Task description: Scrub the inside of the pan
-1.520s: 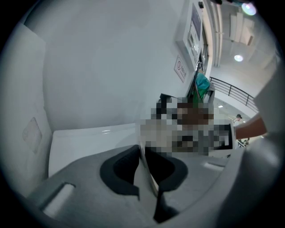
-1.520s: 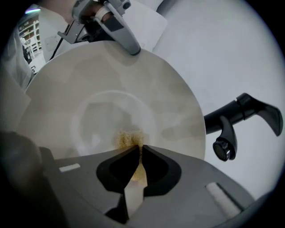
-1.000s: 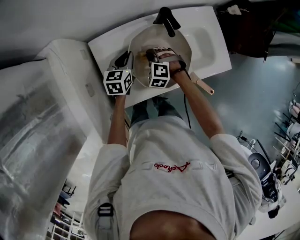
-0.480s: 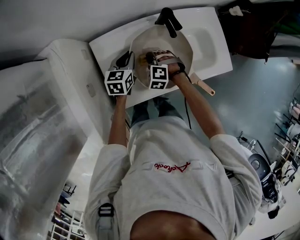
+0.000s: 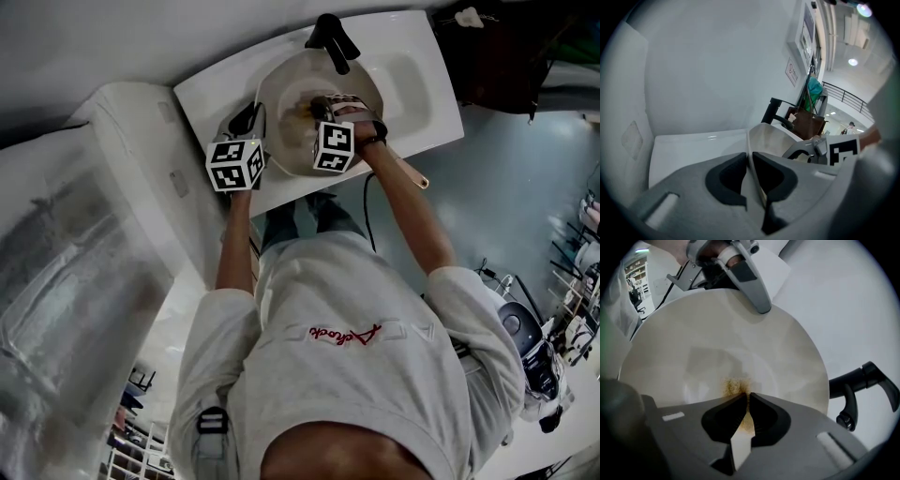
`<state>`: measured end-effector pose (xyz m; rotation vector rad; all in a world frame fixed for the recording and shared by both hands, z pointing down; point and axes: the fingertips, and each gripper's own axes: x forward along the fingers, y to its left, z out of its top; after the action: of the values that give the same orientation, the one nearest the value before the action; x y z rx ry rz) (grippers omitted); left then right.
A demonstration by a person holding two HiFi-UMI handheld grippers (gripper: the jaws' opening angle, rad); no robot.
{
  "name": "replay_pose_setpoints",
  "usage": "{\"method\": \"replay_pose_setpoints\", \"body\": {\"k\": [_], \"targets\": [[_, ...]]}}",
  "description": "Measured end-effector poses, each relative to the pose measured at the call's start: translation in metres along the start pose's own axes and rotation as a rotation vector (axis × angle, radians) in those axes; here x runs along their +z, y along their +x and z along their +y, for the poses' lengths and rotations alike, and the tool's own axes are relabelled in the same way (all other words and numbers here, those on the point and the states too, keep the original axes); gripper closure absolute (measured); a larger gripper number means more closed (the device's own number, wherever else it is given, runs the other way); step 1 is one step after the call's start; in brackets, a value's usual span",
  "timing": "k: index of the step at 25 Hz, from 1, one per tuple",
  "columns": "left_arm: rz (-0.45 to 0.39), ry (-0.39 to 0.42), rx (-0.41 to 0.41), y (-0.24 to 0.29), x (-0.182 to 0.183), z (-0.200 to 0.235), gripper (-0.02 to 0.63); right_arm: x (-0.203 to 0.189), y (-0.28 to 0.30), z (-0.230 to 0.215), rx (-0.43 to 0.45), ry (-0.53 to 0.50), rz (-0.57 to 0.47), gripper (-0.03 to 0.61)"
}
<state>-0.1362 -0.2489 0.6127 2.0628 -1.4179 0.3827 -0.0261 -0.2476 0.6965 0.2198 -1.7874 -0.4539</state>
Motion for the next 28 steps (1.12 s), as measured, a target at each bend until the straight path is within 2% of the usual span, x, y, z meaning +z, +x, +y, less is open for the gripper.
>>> {"method": "replay_pose_setpoints", "body": {"k": [10, 15, 20, 28], "targets": [[0.001, -0.009, -0.001, 0.002, 0.000, 0.001, 0.572, -0.047, 0.001, -0.003, 0.006, 0.031, 0.078, 0.548], [0.004, -0.008, -0.003, 0.002, 0.000, 0.001, 0.572, -0.054, 0.001, -0.004, 0.007, 0.044, 0.090, 0.548], [0.003, -0.012, -0.004, 0.002, -0.001, 0.000, 0.572, -0.047, -0.004, -0.006, -0.005, 0.056, 0.079, 0.548], [-0.002, -0.018, -0.005, 0.002, -0.001, 0.000, 0.572, 0.006, -0.013, 0.001, -0.009, 0.016, -0.002, 0.548]]}}
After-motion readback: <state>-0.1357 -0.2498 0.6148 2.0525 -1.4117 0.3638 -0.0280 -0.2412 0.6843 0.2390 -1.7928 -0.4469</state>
